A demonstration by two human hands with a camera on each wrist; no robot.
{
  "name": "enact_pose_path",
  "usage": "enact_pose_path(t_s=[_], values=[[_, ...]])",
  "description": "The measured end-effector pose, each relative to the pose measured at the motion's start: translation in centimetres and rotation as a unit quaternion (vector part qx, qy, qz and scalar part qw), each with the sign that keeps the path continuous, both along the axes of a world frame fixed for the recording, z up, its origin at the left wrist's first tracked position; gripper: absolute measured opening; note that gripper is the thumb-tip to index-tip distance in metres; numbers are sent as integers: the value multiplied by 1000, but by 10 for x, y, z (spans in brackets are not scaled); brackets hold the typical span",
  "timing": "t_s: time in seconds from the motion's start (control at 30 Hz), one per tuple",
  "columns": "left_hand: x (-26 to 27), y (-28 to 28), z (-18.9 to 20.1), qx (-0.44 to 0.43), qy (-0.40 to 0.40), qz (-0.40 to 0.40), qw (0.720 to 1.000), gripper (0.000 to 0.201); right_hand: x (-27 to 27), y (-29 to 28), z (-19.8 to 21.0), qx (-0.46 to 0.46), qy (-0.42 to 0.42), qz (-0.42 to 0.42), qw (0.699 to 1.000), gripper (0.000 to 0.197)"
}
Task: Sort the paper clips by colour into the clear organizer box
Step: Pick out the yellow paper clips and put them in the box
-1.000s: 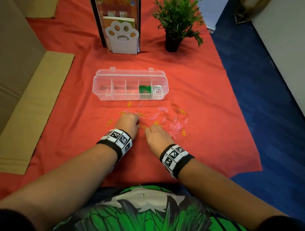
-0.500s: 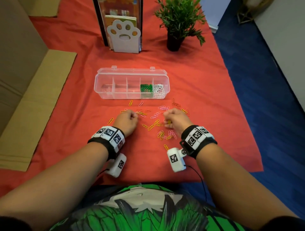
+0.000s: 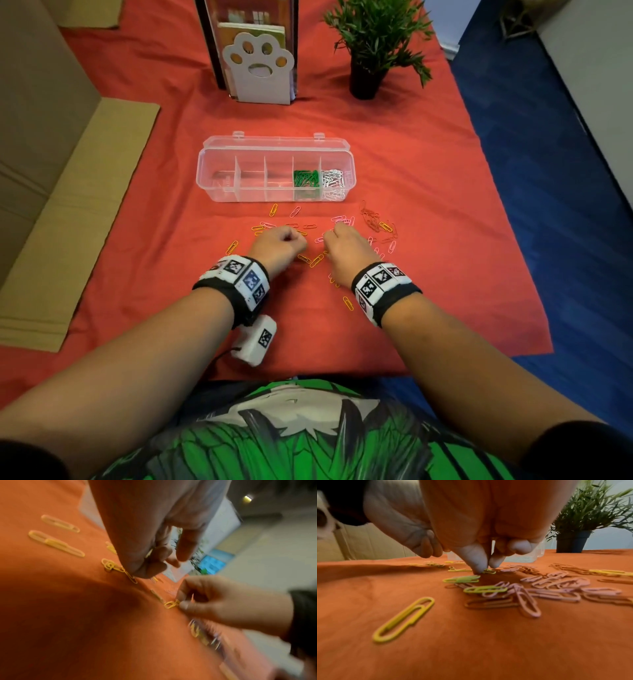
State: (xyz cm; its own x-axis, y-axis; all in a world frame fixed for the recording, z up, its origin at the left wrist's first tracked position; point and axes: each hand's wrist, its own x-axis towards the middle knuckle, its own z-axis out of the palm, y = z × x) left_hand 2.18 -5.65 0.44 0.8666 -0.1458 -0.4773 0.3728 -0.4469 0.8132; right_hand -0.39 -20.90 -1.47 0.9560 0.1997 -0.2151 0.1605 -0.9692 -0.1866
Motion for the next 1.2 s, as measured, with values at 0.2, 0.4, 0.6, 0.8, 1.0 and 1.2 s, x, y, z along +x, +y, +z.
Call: enact_pose_path(t_s=[0.2, 0.4, 0.6, 0.8, 1.0, 1.2], values=[[-3, 1, -17, 266, -212, -270, 901, 24, 7, -14, 4, 185, 96, -171, 963, 8], [-3, 3, -25, 261, -201, -274, 903, 17, -5, -33, 11, 522, 187, -388, 737, 26], [-4, 3, -20, 91, -49, -123, 987, 15, -15, -27, 9, 437, 199, -343, 807, 17], [-7, 3, 3, -227, 226, 138, 937, 25, -37, -17, -1, 125, 91, -101, 983, 37], [-11, -11, -6, -18, 75, 14, 997, 17, -37, -16, -6, 112, 48, -65, 990, 16], [-15, -15, -20, 280, -202, -212, 914, 22, -21, -30, 4, 268, 82, -244, 928, 16]])
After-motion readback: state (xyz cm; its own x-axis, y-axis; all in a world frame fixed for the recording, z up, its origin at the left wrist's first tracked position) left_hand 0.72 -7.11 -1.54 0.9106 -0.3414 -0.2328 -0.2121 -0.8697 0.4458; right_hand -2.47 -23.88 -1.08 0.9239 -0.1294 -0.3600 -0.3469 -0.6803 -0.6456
